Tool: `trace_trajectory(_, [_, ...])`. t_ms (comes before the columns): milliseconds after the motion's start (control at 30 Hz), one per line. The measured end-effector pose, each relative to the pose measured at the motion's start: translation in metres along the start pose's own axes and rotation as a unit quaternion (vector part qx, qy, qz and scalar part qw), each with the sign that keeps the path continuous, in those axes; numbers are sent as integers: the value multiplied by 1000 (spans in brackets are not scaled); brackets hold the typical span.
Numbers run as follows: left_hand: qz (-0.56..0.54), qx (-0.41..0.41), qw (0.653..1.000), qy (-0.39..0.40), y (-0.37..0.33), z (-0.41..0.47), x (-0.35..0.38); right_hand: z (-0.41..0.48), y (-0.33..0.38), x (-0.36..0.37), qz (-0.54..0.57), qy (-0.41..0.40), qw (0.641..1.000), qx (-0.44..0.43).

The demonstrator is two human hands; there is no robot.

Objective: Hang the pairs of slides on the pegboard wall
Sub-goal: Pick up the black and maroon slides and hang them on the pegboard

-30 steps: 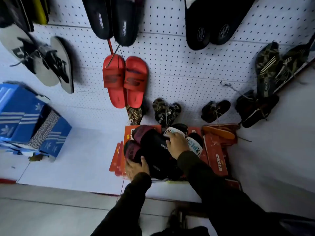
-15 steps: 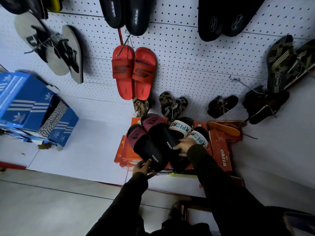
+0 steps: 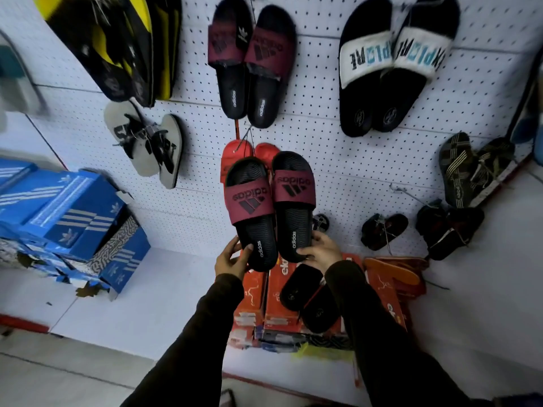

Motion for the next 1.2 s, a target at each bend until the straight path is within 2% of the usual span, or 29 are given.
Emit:
trace_trajectory(267, [-35, 114, 993, 17, -91, 28, 0, -7, 77, 42, 0, 9, 989, -145])
trace_trajectory(433, [-47, 189, 980, 32, -156, 45, -7, -15, 126, 76, -2, -6, 968, -252])
trace_trajectory(733, [-50, 277, 959, 34, -286, 84, -15, -35, 227, 147, 50, 26, 940, -336])
trace_trajectory(933, [-64, 241, 968, 36, -327, 120, -10, -13, 258, 165, 70, 9, 942, -327])
trace_trajectory(1200, [-32, 131, 986, 95, -278, 171, -2, 43, 218, 162, 77, -9, 968, -240])
Point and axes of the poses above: each hand's wrist, its own z-axis towards the middle knuckle, its own x-axis out of the palm, y = z × x, the point moved 3 cm from there along z, towards the middle knuckle, and after that the axes turned 1 degree about x, right-handed, at the moved point
